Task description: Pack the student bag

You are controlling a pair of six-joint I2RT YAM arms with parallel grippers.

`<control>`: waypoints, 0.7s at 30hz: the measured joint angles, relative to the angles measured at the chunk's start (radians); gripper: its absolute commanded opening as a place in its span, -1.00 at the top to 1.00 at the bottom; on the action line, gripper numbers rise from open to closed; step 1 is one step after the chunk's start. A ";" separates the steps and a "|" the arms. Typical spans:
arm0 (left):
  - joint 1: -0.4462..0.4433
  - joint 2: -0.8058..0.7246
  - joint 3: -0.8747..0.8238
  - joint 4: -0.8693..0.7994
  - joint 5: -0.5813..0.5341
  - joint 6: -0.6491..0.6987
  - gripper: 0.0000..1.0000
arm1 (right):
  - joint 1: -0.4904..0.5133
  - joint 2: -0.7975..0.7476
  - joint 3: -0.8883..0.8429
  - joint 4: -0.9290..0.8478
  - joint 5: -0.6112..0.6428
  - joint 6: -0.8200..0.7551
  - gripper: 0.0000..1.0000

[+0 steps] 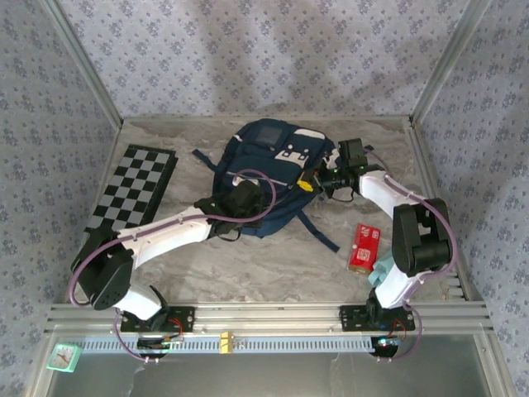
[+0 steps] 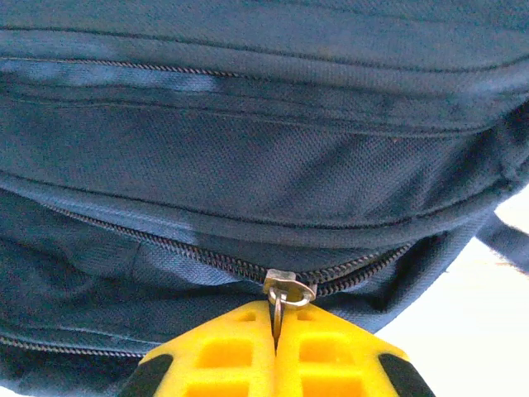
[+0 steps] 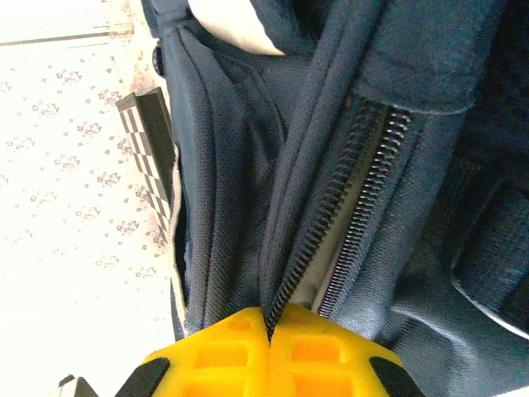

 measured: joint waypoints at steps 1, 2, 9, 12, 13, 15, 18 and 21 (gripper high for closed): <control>-0.006 0.005 0.000 0.017 0.004 -0.006 1.00 | -0.004 0.017 0.031 -0.022 -0.001 -0.011 1.00; -0.014 0.010 0.000 0.036 0.006 -0.011 1.00 | -0.008 0.029 0.053 -0.032 -0.002 -0.017 1.00; -0.077 0.115 0.089 0.080 0.029 -0.021 1.00 | -0.051 0.073 0.106 0.009 0.014 -0.020 0.23; -0.078 0.140 0.114 0.055 0.029 -0.013 1.00 | -0.049 0.017 0.026 0.090 0.043 0.003 0.00; -0.078 0.145 0.118 0.049 0.029 -0.008 1.00 | -0.040 -0.021 -0.025 0.116 0.052 0.018 -0.04; -0.077 0.149 0.124 0.043 0.029 0.000 1.00 | -0.008 -0.094 -0.116 0.156 0.073 0.050 -0.10; -0.077 0.149 0.127 0.037 0.029 0.010 1.00 | 0.058 -0.174 -0.209 0.190 0.109 0.092 -0.18; -0.073 0.149 0.127 0.037 0.030 0.017 1.00 | 0.117 -0.225 -0.272 0.227 0.154 0.139 -0.24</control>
